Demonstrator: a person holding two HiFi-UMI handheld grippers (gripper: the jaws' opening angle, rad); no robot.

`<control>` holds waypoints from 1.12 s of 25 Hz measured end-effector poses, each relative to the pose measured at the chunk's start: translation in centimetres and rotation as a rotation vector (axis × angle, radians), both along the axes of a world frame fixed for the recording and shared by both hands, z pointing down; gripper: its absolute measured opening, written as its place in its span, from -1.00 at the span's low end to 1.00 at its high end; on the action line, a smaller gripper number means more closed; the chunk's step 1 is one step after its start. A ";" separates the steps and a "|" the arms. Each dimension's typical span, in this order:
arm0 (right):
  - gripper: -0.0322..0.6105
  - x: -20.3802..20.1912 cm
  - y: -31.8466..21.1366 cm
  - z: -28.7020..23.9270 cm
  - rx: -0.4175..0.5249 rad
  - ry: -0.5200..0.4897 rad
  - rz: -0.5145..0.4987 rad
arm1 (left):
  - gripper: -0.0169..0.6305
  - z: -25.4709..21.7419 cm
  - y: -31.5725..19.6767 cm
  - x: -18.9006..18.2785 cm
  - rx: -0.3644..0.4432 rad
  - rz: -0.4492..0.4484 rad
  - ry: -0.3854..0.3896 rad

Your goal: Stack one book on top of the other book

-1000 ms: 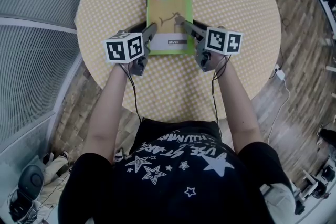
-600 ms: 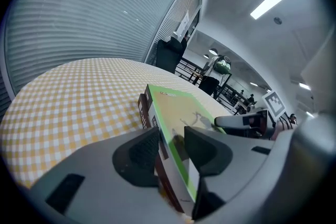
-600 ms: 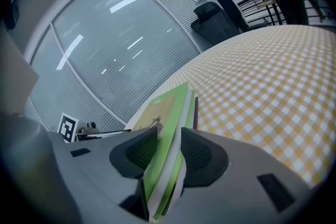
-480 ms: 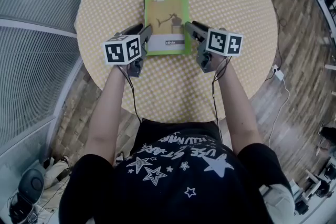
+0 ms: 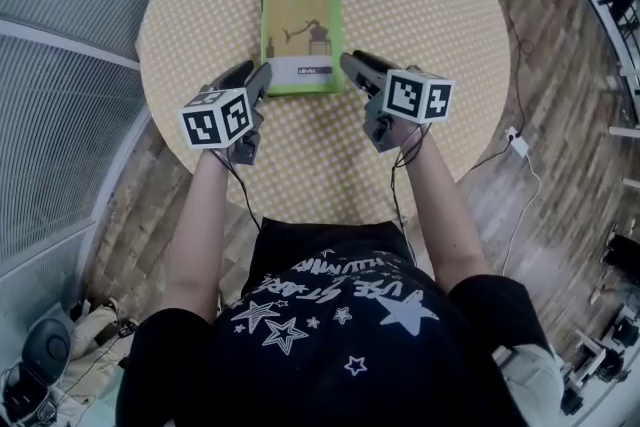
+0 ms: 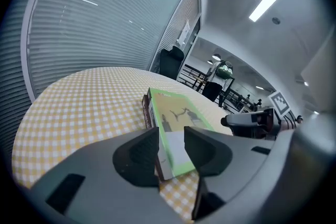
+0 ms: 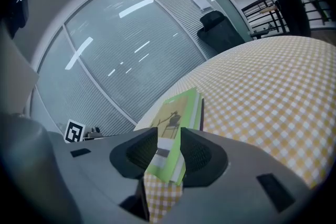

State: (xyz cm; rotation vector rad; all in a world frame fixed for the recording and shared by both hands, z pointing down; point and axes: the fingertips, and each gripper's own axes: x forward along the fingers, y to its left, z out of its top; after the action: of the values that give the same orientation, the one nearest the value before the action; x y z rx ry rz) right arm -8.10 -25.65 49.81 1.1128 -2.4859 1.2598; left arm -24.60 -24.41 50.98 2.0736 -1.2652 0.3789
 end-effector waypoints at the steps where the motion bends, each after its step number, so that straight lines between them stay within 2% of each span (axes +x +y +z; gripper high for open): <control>1: -0.45 -0.3 0.3 -0.3 0.006 -0.001 -0.023 | -0.48 -0.3 0.4 0.2 0.009 -0.011 0.006; 5: -0.52 -1.0 2.2 -1.9 0.035 -0.025 -0.090 | -0.52 -2.3 2.4 1.4 0.055 -0.043 0.018; 11: -0.66 -0.8 4.9 -4.8 0.073 -0.060 -0.166 | -0.67 -5.8 4.7 4.0 0.123 -0.061 0.026; 16: -0.73 0.9 7.7 -6.8 0.127 -0.084 -0.226 | -0.75 -8.0 7.4 6.9 0.180 -0.078 0.041; 21: -0.75 3.1 10.2 -8.8 0.181 -0.092 -0.281 | -0.80 -10.5 9.9 9.3 0.250 -0.116 0.024; 28: -0.77 6.6 13.8 -11.8 0.286 -0.100 -0.307 | -0.83 -13.2 14.7 12.3 0.322 -0.155 0.005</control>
State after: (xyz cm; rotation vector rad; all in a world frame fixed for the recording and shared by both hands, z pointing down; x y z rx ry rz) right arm -1.51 -11.89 38.05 0.6883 -2.8408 0.9179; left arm -12.34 -9.72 37.80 2.2149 -1.5549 0.1038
